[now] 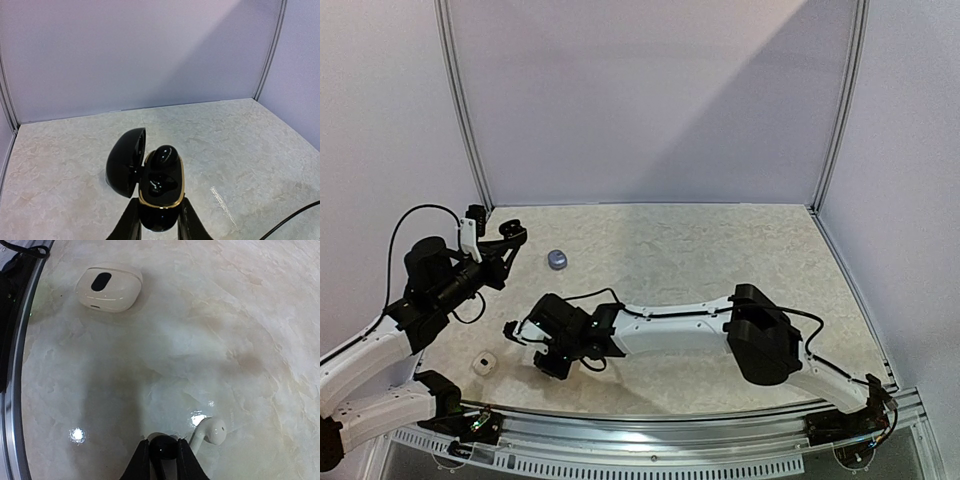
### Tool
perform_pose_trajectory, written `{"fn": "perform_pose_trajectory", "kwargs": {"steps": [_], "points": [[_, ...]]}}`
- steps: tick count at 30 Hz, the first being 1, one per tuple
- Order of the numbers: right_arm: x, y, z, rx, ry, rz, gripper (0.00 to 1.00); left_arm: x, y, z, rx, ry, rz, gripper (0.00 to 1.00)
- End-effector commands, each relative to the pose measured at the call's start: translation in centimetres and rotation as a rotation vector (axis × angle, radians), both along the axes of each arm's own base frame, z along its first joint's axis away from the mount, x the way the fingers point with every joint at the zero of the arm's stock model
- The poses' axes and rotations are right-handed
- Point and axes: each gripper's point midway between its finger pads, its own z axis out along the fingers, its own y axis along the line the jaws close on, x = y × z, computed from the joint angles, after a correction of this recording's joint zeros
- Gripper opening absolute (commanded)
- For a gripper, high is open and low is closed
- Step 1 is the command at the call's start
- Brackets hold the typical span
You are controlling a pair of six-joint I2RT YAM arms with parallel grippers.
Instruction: Insert the wireless bluetooth earbuds into the charging case
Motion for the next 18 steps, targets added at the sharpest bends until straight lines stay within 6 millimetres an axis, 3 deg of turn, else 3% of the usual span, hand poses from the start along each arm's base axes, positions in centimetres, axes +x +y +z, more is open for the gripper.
{"fn": "perform_pose_trajectory", "kwargs": {"steps": [1, 6, 9, 11, 12, 13, 18], "points": [[1.4, 0.9, 6.9, 0.16, -0.004, -0.041, 0.1, 0.0, 0.2, 0.1, 0.005, -0.022, 0.003, 0.0], [2.8, 0.2, 9.5, 0.24, 0.018, -0.117, 0.09, 0.0, 0.1, 0.1, 0.002, -0.02, -0.002, 0.0], [5.2, -2.2, 9.8, 0.234, 0.007, -0.26, 0.09, -0.1, 0.1, 0.0, 0.002, -0.018, -0.004, 0.0], [7.3, -5.4, 11.0, 0.225, -0.005, -0.423, 0.1, -0.1, 0.0, 0.1, -0.001, -0.019, -0.011, 0.0], [8.5, -7.6, 10.4, 0.181, -0.029, -0.518, 0.1, -0.2, -0.1, 0.1, -0.003, -0.02, -0.02, 0.0], [9.2, -9.8, 11.1, 0.168, -0.025, -0.601, 0.09, -0.3, -0.3, 0.2, -0.005, -0.024, -0.031, 0.0], [9.7, -20.9, 9.3, 0.009, 0.064, -0.96, 0.08, -0.5, -0.9, 0.5, -0.02, -0.039, -0.069, 0.0]]}}
